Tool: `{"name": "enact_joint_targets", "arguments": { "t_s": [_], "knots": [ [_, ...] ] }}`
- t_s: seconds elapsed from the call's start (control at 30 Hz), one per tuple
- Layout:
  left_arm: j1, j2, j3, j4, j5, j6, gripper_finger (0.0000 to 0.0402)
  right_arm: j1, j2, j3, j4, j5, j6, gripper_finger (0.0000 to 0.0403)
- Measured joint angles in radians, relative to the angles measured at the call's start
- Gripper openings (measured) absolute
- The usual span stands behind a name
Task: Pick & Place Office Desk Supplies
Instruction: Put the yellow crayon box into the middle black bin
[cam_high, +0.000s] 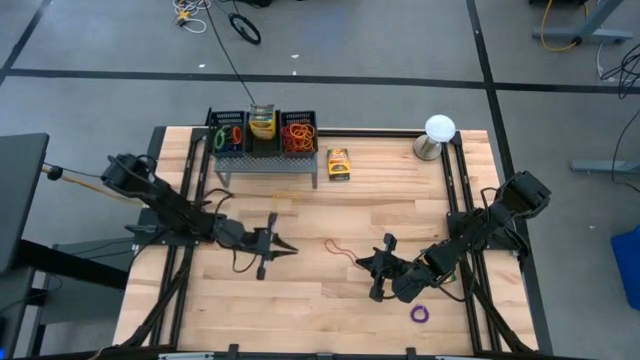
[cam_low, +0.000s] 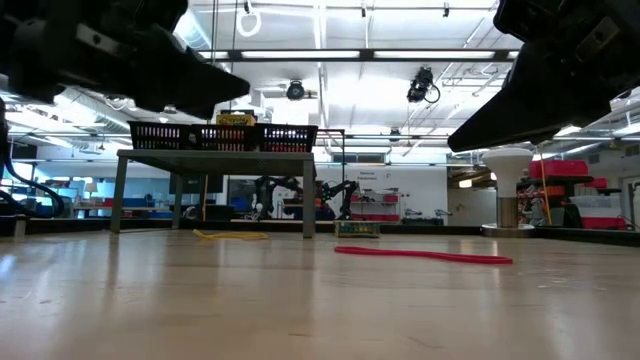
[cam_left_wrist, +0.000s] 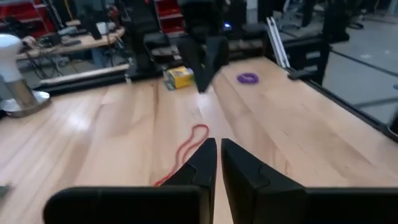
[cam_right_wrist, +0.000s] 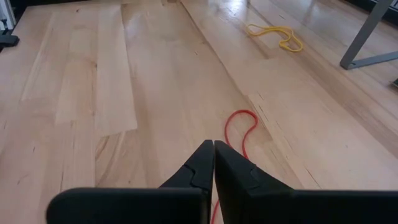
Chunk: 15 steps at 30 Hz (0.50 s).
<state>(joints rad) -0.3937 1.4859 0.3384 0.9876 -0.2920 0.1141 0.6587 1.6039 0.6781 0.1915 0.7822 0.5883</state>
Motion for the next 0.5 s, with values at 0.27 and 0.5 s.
{"name": "enact_joint_targets", "arguments": {
  "t_s": [0.27, 0.5],
  "knots": [
    [0.009, 0.038, 0.001, 0.007, -0.006, 0.004, 0.0028, -0.030, 0.000, 0.000, 0.104, 0.019, -0.010, 0.0018],
    [0.057, 0.077, -0.036, 0.134, 0.013, 0.022, 0.0027, -0.266, 0.000, 0.000, 0.051, 0.002, -0.126, 0.0018]
  ]
}}
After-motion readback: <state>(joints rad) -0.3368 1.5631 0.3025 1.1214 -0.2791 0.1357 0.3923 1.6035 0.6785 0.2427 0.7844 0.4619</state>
